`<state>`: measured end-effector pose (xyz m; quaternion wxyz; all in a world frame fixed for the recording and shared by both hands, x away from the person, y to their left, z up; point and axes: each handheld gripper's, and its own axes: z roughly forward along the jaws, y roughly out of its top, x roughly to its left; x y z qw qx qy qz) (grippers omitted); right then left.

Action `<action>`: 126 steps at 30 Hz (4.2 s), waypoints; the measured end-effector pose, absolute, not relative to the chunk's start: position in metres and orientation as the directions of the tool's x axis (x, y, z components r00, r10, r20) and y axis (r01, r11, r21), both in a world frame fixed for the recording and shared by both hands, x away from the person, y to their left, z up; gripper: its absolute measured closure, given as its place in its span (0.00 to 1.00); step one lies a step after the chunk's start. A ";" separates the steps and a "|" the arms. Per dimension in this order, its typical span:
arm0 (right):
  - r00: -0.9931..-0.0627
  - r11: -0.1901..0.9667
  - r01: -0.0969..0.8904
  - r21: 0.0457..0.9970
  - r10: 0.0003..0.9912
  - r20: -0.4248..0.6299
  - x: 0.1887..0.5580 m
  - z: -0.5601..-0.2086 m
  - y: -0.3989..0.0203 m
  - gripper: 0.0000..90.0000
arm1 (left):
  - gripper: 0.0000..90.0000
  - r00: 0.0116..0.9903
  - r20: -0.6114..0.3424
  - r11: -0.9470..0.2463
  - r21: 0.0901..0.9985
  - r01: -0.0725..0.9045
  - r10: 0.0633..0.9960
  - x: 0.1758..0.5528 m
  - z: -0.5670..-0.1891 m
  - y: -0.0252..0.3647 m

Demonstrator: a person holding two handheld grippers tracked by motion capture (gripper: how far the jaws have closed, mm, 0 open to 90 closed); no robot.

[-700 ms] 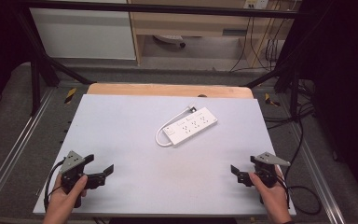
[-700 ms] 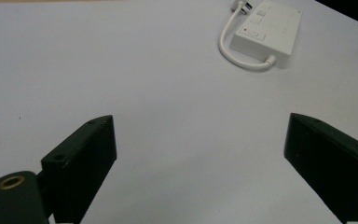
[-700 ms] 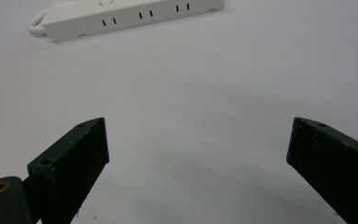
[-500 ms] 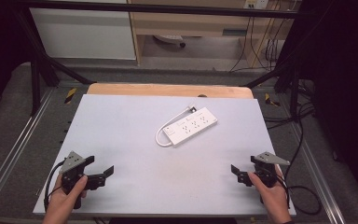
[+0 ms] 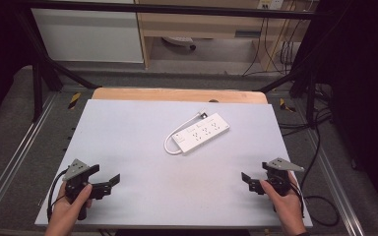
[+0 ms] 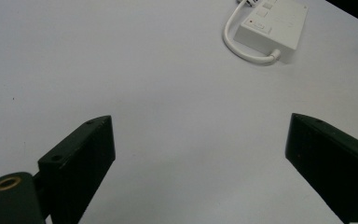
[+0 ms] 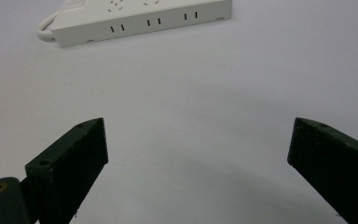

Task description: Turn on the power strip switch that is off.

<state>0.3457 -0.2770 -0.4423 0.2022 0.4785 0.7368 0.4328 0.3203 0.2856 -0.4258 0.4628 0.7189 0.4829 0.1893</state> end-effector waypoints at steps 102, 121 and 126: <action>-0.468 0.122 0.396 0.910 0.880 0.086 0.512 -0.371 -0.193 0.98 | 0.08 0.465 -0.194 -0.116 0.821 0.558 0.864 0.322 -0.431 0.286; -0.456 0.087 0.427 0.900 0.880 0.131 0.530 -0.379 -0.181 1.00 | 0.08 0.467 -0.194 -0.119 0.819 0.562 0.863 0.323 -0.432 0.286; -0.453 0.089 0.438 0.895 0.881 0.134 0.534 -0.382 -0.178 1.00 | 0.08 0.468 -0.193 -0.122 0.818 0.562 0.862 0.323 -0.432 0.286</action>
